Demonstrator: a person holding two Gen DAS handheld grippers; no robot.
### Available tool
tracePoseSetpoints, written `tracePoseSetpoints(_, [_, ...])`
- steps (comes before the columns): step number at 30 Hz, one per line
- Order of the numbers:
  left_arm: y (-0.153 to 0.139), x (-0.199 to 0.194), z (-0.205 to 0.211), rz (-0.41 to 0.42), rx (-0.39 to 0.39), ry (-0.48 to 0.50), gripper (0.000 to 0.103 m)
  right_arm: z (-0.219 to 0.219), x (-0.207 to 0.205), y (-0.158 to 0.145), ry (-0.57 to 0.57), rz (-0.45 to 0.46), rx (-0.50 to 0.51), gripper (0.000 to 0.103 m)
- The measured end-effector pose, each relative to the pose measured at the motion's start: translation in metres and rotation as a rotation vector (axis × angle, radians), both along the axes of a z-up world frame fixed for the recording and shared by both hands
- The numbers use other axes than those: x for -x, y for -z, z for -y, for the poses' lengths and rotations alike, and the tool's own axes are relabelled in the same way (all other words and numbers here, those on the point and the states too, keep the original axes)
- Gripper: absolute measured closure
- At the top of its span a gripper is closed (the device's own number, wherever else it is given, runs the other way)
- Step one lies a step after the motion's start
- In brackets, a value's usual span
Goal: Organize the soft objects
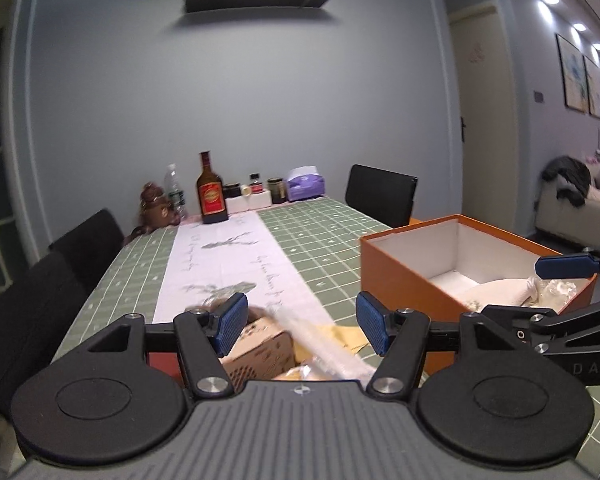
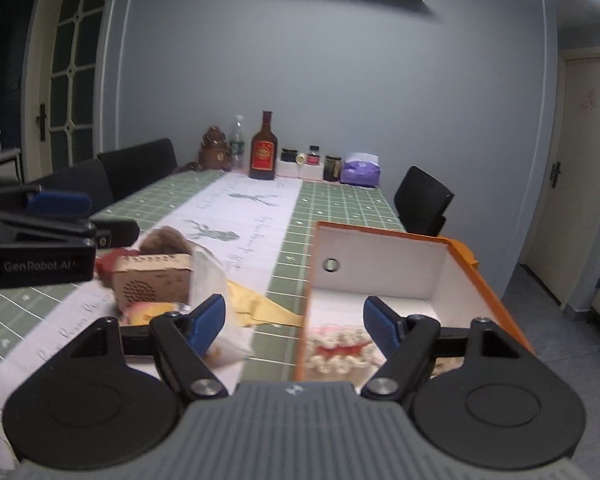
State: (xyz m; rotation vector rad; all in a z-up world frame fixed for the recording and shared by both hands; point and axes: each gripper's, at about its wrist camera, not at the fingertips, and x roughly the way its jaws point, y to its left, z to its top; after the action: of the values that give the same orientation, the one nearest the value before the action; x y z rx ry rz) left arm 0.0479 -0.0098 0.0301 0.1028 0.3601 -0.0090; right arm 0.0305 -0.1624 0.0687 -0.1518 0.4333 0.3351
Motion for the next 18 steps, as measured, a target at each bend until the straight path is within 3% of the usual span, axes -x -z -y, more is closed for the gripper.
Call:
tracePoseSetpoints(9, [0.032,0.028,-0.043,-0.031,0.085,-0.153,0.030,-0.039,0.024,0.028,-0.018,0.008,-0.102,0.022])
tracePoseSetpoints(18, [0.057,0.032,-0.068,-0.091,0.151,-0.243,0.030,-0.067,0.021,0.060,-0.037,0.002,-0.055,0.015])
